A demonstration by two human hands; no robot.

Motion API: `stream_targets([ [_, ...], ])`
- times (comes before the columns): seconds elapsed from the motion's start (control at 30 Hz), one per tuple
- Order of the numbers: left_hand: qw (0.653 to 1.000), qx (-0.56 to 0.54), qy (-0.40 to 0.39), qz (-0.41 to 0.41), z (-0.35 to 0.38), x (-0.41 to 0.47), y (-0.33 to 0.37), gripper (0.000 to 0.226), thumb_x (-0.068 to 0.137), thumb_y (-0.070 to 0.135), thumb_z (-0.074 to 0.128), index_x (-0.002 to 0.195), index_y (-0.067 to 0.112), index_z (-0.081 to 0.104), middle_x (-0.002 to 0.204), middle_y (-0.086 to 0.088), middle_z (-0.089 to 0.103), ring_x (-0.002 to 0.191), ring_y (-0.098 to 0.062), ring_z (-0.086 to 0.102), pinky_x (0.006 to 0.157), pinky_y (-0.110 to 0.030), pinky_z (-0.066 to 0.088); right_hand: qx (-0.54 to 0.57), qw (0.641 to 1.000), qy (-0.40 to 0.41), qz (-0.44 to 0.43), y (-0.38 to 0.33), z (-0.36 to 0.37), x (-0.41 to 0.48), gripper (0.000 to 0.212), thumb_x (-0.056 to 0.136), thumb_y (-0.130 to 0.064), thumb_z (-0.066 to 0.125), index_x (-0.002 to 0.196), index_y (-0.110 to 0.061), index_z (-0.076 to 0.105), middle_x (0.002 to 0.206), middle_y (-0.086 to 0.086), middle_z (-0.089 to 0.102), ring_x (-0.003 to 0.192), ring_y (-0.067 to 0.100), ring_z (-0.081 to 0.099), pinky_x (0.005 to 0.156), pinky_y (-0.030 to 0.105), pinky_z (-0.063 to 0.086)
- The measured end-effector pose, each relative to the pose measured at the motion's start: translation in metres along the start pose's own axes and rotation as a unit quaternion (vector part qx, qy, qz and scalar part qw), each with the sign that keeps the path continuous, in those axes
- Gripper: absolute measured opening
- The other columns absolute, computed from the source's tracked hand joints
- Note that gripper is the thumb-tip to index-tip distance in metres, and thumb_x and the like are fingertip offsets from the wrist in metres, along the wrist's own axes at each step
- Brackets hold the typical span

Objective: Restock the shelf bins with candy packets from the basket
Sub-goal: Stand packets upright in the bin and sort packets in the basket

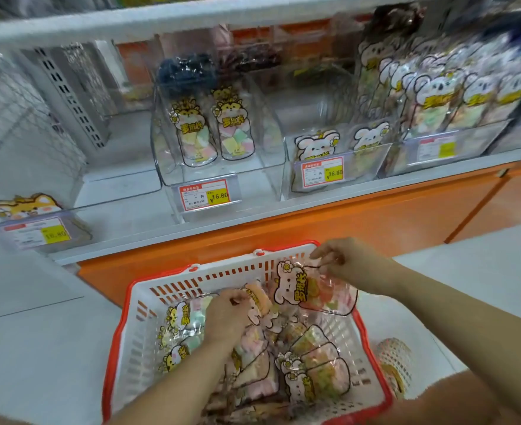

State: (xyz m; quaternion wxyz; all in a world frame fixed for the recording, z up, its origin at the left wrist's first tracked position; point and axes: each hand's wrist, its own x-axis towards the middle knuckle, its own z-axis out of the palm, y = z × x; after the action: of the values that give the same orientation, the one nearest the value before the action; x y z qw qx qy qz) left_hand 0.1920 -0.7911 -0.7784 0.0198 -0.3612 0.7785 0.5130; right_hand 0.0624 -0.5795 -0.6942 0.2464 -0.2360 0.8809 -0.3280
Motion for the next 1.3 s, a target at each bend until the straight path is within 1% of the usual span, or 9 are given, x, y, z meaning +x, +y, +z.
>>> stream_targets([
  [0.17,0.983,0.048,-0.126,0.122,-0.023,-0.025,0.049,0.037,0.099,0.004,0.050,0.105,0.039,0.061,0.099,0.006,0.060,0.060,-0.002,0.053,0.050,-0.015,0.043,0.145,0.989,0.024,-0.012,-0.017,-0.017,-0.039,0.010,0.089,-0.005,0.070,0.093,-0.014,0.069,0.081,0.003,0.075,0.077,0.015,0.068,0.083,0.039,0.053],
  [0.3,0.976,-0.096,-0.133,0.140,-0.037,-0.049,0.086,0.044,0.099,0.011,0.056,0.125,0.046,0.055,0.109,-0.002,0.063,0.094,-0.024,0.065,0.083,-0.053,0.058,0.257,0.965,0.047,-0.015,-0.030,-0.015,-0.058,0.013,0.086,0.003,0.070,0.091,-0.008,0.067,0.080,0.012,0.068,0.079,0.017,0.065,0.090,0.039,0.050],
  [0.47,0.939,-0.266,-0.195,0.097,-0.054,-0.074,0.125,0.024,0.100,0.015,0.056,0.121,0.024,0.065,0.113,-0.006,0.073,0.085,-0.020,0.070,0.063,-0.032,0.055,0.373,0.926,0.065,-0.006,-0.049,-0.015,-0.070,0.016,0.087,0.004,0.068,0.090,-0.011,0.065,0.066,0.003,0.066,0.053,0.013,0.059,0.052,0.023,0.042],
  [0.57,0.918,-0.325,-0.211,0.079,-0.062,-0.084,0.144,0.021,0.101,0.014,0.053,0.116,0.012,0.067,0.100,-0.011,0.075,0.074,-0.020,0.071,0.058,-0.032,0.057,0.413,0.905,0.095,-0.022,-0.058,-0.018,-0.078,0.015,0.087,0.004,0.068,0.092,-0.009,0.066,0.072,0.006,0.069,0.054,0.013,0.063,0.049,0.021,0.047],
  [0.7,0.906,-0.317,-0.259,0.103,-0.068,-0.092,0.163,0.035,0.101,0.034,0.051,0.111,0.005,0.069,0.108,-0.015,0.073,0.097,-0.032,0.070,0.090,-0.054,0.055,0.452,0.873,0.176,-0.051,-0.069,-0.023,-0.080,0.015,0.085,0.005,0.070,0.094,-0.007,0.066,0.076,0.007,0.073,0.064,0.018,0.066,0.061,0.028,0.046],
  [0.87,0.955,-0.122,-0.181,0.203,-0.064,-0.083,0.193,0.027,0.088,0.032,0.074,0.109,0.017,0.068,0.108,-0.008,0.075,0.097,-0.035,0.073,0.089,-0.057,0.056,0.440,0.860,0.246,-0.083,-0.081,-0.045,-0.069,0.016,0.086,0.001,0.072,0.094,-0.011,0.065,0.071,0.004,0.069,0.065,0.016,0.064,0.057,0.022,0.044],
  [1.1,0.941,-0.070,-0.081,0.320,-0.056,-0.061,0.251,0.022,0.102,0.030,0.055,0.092,0.022,0.073,0.089,-0.001,0.077,0.086,-0.023,0.074,0.084,-0.052,0.059,0.399,0.854,0.299,-0.149,-0.079,-0.089,-0.035,0.015,0.088,-0.012,0.073,0.101,-0.017,0.067,0.083,-0.003,0.071,0.082,0.013,0.068,0.083,0.031,0.053],
  [1.2,0.907,-0.020,0.015,0.421,-0.053,-0.046,0.275,0.024,0.102,0.026,0.054,0.092,0.028,0.075,0.084,0.018,0.074,0.081,-0.001,0.068,0.082,-0.031,0.056,0.376,0.839,0.366,-0.146,-0.064,-0.116,-0.012,0.008,0.093,-0.026,0.068,0.101,-0.025,0.068,0.102,-0.003,0.068,0.102,0.016,0.065,0.091,0.034,0.053],
  [1.3,0.854,0.028,0.111,0.508,-0.050,-0.039,0.301,0.025,0.102,0.024,0.056,0.121,0.026,0.072,0.105,0.028,0.066,0.090,0.022,0.057,0.081,-0.002,0.042,0.288,0.857,0.408,-0.125,-0.042,-0.139,0.013,0.007,0.097,-0.021,0.062,0.102,-0.025,0.065,0.103,-0.008,0.066,0.103,0.016,0.063,0.087,0.031,0.050],
])
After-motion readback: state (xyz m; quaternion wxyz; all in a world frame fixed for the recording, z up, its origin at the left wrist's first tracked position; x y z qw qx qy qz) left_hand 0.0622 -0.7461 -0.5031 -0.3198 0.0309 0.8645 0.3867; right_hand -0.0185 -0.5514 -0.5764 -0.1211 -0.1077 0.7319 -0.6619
